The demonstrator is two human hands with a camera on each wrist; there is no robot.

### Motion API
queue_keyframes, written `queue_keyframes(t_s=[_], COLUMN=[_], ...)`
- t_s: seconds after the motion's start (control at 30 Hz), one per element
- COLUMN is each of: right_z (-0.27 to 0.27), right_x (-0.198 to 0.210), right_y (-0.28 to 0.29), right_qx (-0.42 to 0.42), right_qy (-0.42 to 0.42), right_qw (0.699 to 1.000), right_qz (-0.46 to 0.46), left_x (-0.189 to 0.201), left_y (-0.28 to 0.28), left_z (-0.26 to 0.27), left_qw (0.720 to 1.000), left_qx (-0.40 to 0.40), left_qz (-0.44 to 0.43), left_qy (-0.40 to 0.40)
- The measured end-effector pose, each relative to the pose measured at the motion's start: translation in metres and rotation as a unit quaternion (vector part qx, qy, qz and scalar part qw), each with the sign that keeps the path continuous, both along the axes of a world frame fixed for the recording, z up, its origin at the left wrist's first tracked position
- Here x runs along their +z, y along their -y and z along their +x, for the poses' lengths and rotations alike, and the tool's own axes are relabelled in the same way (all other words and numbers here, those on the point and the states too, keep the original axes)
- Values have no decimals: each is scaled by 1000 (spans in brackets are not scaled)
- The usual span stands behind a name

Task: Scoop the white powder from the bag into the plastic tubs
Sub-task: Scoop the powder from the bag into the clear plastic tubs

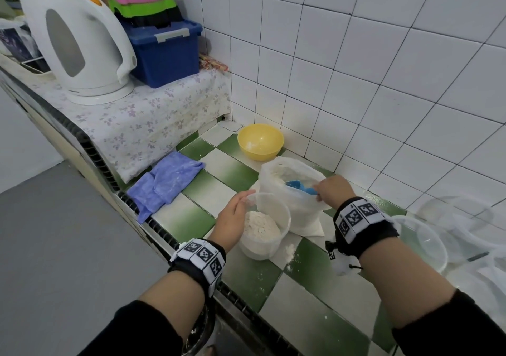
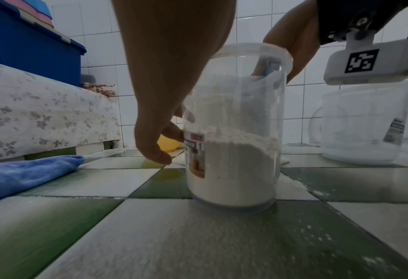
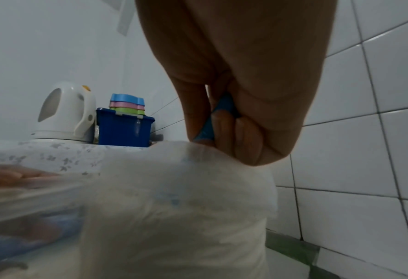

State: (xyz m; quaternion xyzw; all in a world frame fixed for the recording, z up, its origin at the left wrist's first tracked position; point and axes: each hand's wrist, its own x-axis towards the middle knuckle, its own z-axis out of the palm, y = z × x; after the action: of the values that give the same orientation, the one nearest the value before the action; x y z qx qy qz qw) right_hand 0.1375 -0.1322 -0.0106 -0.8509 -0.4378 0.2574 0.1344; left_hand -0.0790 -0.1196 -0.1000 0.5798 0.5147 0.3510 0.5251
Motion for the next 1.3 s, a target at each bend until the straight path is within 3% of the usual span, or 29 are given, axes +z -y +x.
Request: queue_keyframes(t_s=[0.13,0.27,0.4,0.67,0.83,0.93,1.1,1.2,1.3], right_z=[4,13,17,31,22,14,-15,-32,-42], right_x=[-3,-6,-4,10,26,27,26,20,8], right_y=[5,9,14,34,51,59,70,72,74], right_qx=[-109,-118,-175,-126,-58,-12,103,168,247], right_qy=[-180,-199,-277,-308,-330,-289,-117,-2,85], right_qw=[976,972,943,931,927,948,982,978,955], right_qz=[65,32,64,153,172,137,110,120,140], left_x=[-4,-3,0,8,11,16,18,18,18], left_y=[1,4,8,13,15,17,18,18,19], left_z=[0,-1,-2,-3,-7,-11,-14,-14,-14], left_qw=[1000,1000,1000,1000,996,994,994,994,993], left_qx=[-2,-3,-7,5,37,36,23,24,24], left_qz=[-1,-5,-5,-20,-52,-70,-80,-83,-86], left_qy=[-2,-1,-1,10,63,79,70,69,73])
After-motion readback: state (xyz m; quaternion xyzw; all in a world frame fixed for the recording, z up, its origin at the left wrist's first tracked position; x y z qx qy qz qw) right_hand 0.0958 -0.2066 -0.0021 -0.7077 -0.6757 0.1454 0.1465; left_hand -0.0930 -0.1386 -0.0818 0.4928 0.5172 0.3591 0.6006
